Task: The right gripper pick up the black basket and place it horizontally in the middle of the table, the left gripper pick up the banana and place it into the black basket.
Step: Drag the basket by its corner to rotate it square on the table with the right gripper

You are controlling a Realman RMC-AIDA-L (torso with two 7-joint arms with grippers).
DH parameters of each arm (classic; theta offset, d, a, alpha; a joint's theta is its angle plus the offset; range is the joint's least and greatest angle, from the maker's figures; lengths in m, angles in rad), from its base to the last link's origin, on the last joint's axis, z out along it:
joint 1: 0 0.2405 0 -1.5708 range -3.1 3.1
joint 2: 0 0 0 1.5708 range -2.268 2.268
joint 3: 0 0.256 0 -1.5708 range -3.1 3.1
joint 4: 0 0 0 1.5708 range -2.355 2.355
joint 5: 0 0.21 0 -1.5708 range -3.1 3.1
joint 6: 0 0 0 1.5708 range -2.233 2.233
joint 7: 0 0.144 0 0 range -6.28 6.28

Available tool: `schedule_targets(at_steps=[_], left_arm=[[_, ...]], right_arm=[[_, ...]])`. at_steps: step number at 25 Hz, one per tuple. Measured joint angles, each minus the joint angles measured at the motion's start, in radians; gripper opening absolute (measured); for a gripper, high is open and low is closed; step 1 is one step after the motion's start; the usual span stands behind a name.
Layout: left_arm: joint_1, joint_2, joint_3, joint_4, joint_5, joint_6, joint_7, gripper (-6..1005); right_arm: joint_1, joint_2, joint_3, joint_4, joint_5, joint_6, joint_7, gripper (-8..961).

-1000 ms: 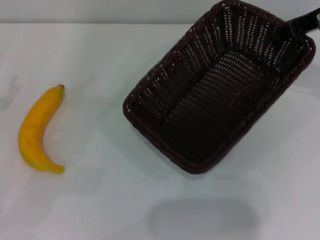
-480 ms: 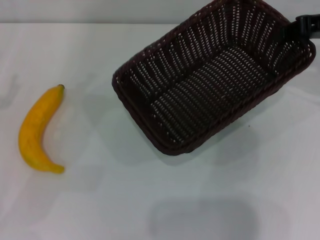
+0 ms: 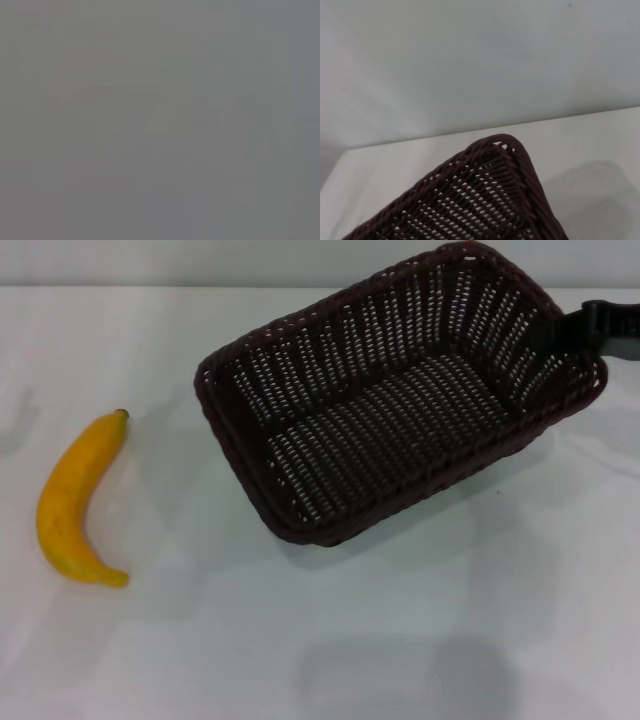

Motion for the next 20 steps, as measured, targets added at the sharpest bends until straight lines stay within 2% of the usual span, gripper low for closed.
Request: schedule_targets(at_steps=[10,20], left_arm=[[0.001,0.0,0.0,-0.001,0.0,0.018,0.0,879],[0.007,0.0,0.0,0.0,0.0,0.016,-0.001,879]], right_arm=[[-0.152,0.002,-0.257,-0.054,0.21,0.222,0.038,184],[-0.246,0.0,-0.46,-0.095,0.323,0.402,0.045,185]])
